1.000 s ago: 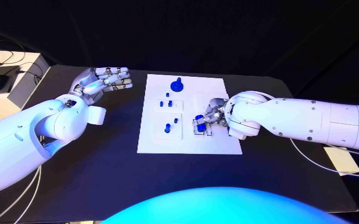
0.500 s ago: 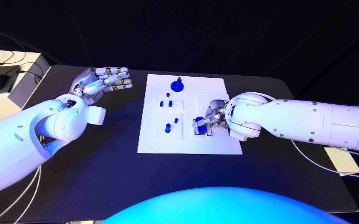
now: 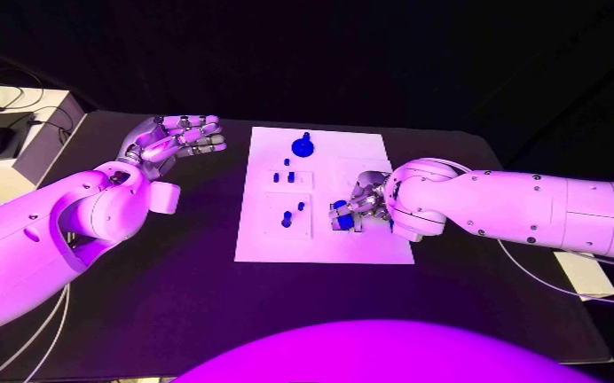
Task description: Assemble the parts on the task board
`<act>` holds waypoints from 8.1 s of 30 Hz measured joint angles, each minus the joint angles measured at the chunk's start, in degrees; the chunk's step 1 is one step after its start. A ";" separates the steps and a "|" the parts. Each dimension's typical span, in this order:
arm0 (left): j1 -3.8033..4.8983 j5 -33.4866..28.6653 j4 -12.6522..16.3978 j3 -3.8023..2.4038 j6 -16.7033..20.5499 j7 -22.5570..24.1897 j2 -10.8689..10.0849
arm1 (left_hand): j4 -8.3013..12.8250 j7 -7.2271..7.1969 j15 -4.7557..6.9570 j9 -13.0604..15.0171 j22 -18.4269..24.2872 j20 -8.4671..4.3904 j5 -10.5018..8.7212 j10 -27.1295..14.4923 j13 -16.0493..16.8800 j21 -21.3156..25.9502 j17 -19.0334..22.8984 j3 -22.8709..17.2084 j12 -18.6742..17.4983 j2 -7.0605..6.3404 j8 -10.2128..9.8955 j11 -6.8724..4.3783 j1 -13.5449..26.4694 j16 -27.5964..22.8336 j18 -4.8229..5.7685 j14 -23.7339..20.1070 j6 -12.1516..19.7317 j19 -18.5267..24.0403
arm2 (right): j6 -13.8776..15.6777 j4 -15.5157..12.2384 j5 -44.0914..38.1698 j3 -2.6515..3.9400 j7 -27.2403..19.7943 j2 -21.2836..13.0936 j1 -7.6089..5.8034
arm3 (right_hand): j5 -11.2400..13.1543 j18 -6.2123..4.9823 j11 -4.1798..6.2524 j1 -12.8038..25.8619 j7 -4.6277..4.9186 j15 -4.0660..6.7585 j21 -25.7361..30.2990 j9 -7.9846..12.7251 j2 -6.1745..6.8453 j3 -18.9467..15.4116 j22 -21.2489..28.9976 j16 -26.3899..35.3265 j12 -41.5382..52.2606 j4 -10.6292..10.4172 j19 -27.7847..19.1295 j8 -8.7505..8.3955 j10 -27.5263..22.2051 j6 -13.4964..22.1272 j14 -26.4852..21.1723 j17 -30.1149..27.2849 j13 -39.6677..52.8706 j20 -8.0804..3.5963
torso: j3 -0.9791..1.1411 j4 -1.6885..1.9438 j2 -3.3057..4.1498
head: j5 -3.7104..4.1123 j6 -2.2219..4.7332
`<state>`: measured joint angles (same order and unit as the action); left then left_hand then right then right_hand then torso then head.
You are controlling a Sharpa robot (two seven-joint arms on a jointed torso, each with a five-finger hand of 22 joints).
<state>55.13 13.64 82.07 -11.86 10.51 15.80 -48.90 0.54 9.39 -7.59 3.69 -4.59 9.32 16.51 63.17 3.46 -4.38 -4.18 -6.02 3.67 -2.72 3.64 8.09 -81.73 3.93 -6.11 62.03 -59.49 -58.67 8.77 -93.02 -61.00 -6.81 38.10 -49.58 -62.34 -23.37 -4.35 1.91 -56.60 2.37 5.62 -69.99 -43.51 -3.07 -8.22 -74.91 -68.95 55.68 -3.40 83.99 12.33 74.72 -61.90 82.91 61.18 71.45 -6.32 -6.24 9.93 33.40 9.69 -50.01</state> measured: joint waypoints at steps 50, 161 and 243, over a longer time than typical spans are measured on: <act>-0.34 -0.06 -0.02 0.00 -0.01 -0.17 -0.24 | -0.16 0.00 0.00 0.00 -0.01 0.00 0.00 0.00 0.00 0.00 0.00 0.16 0.00 0.00 0.00 0.00 0.00 0.00 0.00 0.00 0.00 0.00 | 2.86 -4.08 0.22 0.03 -5.48 -5.07 0.69 | 8.59 -0.02 -0.06 1.79 -0.02 -0.19 0.27 1.75 1.79 -5.35 -0.01 1.01 -1.84 -3.76 0.00 -0.37 -1.54 -0.02 0.20 0.91 -1.97 0.00 | 0.02 0.05 0.02 | -0.41 0.00; -1.42 -0.34 -0.32 0.00 -0.29 0.04 -0.04 | -0.62 -0.21 0.00 0.00 -0.02 0.00 0.00 0.00 0.00 0.00 0.00 0.31 0.00 0.00 0.00 0.00 0.00 0.00 0.00 0.00 -0.21 0.00 | -1.41 0.28 -3.74 0.65 -11.38 -12.90 1.11 | 11.84 -0.02 0.39 -1.90 -0.43 0.02 -0.39 0.94 1.71 2.77 -0.03 0.78 -0.94 3.72 0.00 -0.23 -0.37 -1.27 0.40 1.25 -0.61 0.00 | -0.02 -0.09 -0.14 | 2.31 0.09; -1.57 -0.54 -0.29 0.00 -0.38 -0.47 -0.35 | -0.95 0.00 0.00 0.00 0.03 -0.20 0.00 0.00 0.00 0.00 0.00 0.32 0.00 0.00 0.00 0.00 0.00 0.00 -0.01 0.00 0.00 -0.20 | 1.14 -1.59 2.43 0.64 -12.07 -10.72 2.46 | -0.19 0.38 -0.18 -3.82 0.99 0.00 0.23 -0.14 0.58 21.58 -0.01 1.56 -3.34 1.91 0.00 -3.46 -1.64 -0.05 0.39 1.44 -1.53 0.00 | -0.08 -0.11 -0.19 | 2.29 0.01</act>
<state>53.56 13.09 81.78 -11.86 10.13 15.33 -49.25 -0.41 9.40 -7.59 3.69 -4.56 9.12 16.51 63.17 3.46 -4.38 -4.18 -5.70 3.67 -2.72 3.64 8.09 -81.73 3.93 -6.12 62.03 -59.49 -58.87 9.90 -94.61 -58.57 -6.17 26.03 -60.30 -59.88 -23.56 -3.97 1.73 -60.42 3.36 5.62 -69.76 -43.65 -2.49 13.35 -74.92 -67.39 52.33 -1.48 83.99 8.88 73.08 -61.95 83.30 62.62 69.91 -6.32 -6.32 9.82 33.21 11.98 -50.00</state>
